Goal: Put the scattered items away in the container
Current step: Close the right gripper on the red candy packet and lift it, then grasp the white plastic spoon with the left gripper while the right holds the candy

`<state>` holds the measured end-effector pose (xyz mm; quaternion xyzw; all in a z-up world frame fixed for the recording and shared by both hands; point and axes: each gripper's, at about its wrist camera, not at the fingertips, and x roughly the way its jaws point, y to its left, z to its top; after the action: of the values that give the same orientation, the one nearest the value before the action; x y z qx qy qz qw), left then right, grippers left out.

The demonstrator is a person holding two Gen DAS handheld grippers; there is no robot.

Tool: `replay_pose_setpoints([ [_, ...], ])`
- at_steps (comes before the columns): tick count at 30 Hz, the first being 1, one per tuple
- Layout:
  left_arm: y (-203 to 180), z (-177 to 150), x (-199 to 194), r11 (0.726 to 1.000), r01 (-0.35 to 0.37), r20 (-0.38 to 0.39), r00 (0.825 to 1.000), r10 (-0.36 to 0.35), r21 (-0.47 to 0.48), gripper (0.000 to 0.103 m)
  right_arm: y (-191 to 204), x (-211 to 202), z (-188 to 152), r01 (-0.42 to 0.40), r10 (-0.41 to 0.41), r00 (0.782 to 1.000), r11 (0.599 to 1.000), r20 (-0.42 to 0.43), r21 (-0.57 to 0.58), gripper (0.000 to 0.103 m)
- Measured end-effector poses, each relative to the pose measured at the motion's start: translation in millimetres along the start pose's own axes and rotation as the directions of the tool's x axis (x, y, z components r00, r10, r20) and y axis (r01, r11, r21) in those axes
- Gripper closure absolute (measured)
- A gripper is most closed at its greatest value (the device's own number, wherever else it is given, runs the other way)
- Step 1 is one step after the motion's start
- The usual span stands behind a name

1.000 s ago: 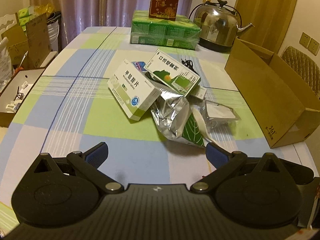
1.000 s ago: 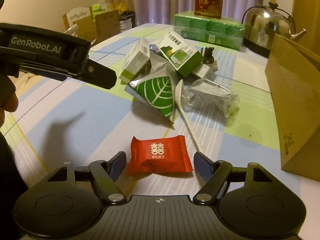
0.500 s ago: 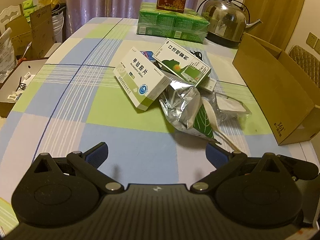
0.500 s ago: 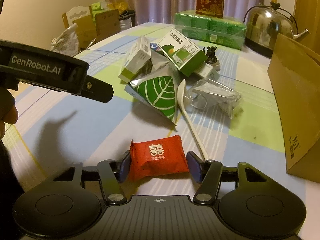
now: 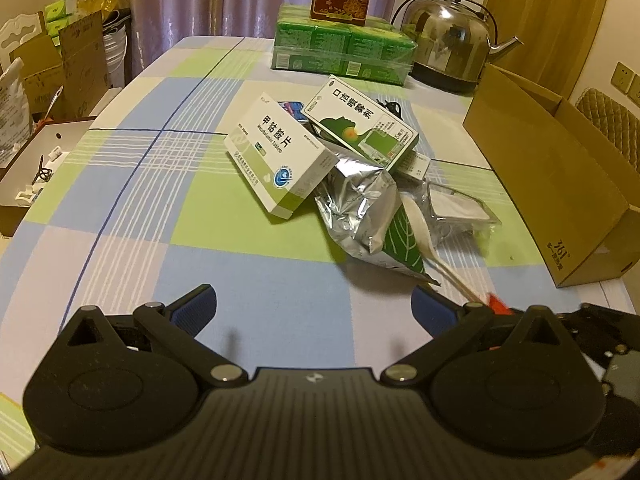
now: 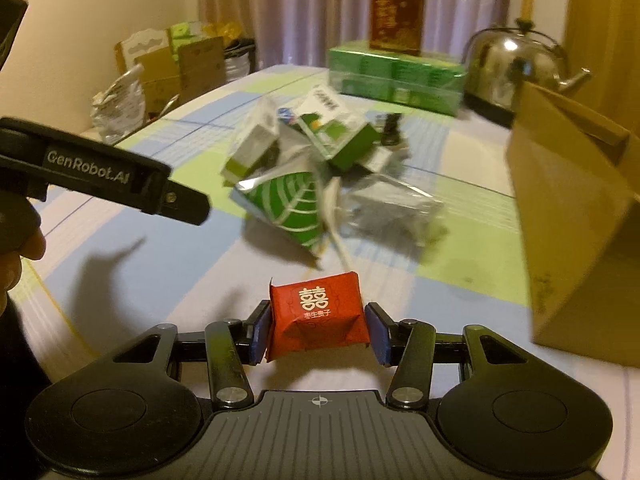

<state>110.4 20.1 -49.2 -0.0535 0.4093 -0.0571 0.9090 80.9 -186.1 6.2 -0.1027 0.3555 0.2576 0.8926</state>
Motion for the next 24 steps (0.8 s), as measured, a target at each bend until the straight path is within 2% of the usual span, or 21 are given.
replay_pose_setpoints([
  [5, -14.0, -0.8, 5.0, 0.999, 0.035, 0.003, 0.999, -0.035, -0.005, 0.003, -21.2, -10.9, -7.8, 0.047, -0.046, 0.999, 0.998, -0.006, 0.036, 0.056],
  [10, -35.8, -0.9, 13.0, 0.995, 0.099, 0.001, 0.995, -0.099, -0.013, 0.020, -40.6, -21.1, -16.8, 0.090, -0.089, 0.996, 0.994, -0.015, 0.063, 0.056],
  [12, -47.8, 0.1, 16.8, 0.993, 0.117, -0.002, 0.993, -0.117, 0.002, 0.034, -47.3, -24.4, -20.4, 0.101, -0.100, 0.995, 0.992, -0.018, 0.074, 0.056],
  [13, -53.7, 0.3, 18.5, 0.992, 0.122, -0.003, 0.993, -0.122, 0.010, 0.037, -49.9, -25.4, -21.9, 0.107, -0.106, 0.994, 0.991, -0.020, 0.078, 0.056],
  [15, -64.6, 1.2, 22.3, 0.990, 0.137, -0.001, 0.991, -0.137, 0.023, 0.051, -54.1, -26.7, -24.4, 0.113, -0.111, 0.994, 0.990, -0.020, 0.089, 0.056],
  [18, -77.0, 3.4, 30.6, 0.988, 0.155, -0.004, 0.988, -0.155, 0.019, 0.062, -59.2, -28.0, -26.7, 0.112, -0.111, 0.994, 0.989, -0.017, 0.101, 0.056],
  [24, -89.8, 10.1, 51.3, 0.989, 0.149, -0.002, 0.989, -0.149, -0.005, 0.075, -66.6, -26.1, -29.6, 0.114, -0.113, 0.993, 0.986, -0.016, 0.124, 0.056],
])
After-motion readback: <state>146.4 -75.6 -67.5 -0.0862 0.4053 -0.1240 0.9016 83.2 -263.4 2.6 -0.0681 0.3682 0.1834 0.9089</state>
